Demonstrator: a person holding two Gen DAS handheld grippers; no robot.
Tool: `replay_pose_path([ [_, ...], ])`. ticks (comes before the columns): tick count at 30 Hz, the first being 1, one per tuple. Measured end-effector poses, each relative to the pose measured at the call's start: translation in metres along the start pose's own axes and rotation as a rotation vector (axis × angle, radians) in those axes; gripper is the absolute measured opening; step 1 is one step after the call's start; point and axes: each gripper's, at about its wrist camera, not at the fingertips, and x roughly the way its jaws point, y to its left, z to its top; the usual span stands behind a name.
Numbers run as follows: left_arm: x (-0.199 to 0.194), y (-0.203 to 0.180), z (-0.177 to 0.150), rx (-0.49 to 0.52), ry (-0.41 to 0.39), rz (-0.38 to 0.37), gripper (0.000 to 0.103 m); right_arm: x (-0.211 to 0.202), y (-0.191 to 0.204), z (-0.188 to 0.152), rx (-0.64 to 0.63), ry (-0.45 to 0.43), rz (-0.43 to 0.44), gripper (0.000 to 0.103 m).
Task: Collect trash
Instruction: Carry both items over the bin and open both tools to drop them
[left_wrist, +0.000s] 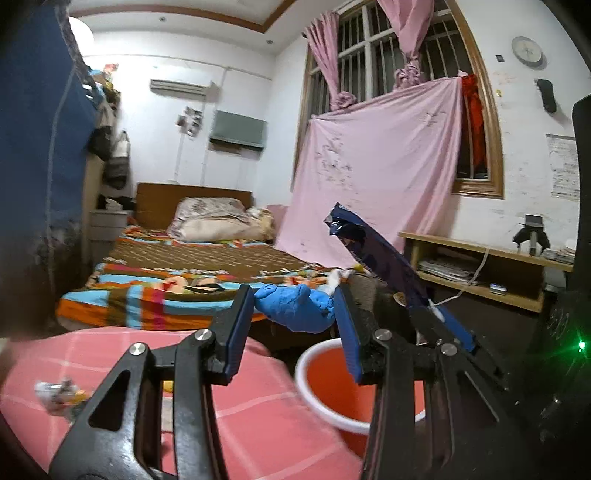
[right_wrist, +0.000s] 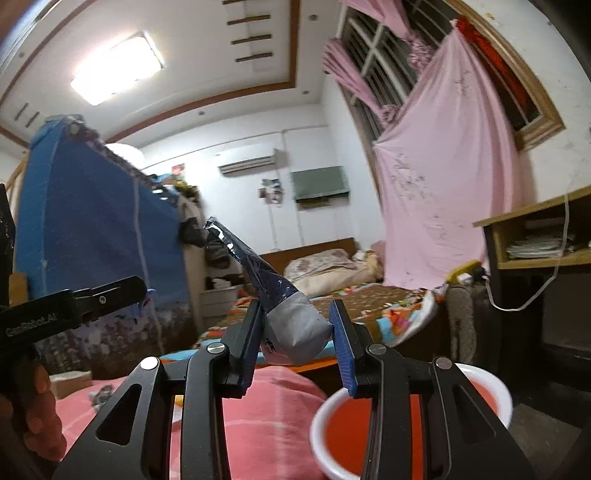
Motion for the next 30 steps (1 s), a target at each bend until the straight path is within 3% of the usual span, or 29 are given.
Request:
replay_pose_path([
  [8, 0.045, -0.027, -0.01, -0.013, 0.102, -0.087, 0.027, 0.006, -0.034, -0.005, 0.059, 0.061, -0.124, 0.034],
  [13, 0.081, -0.035, -0.02, -0.049, 0.215, -0.117, 0.027, 0.011, -0.046, -0.012, 0.072, 0.119, -0.189, 0.034],
  [19, 0.113, -0.044, -0.038, -0.103, 0.362, -0.119, 0.027, 0.015, -0.056, -0.02, 0.086, 0.183, -0.231, 0.037],
  [30, 0.14, -0.051, -0.055, -0.186, 0.485, -0.116, 0.028, 0.025, -0.074, -0.029, 0.131, 0.27, -0.275, 0.037],
])
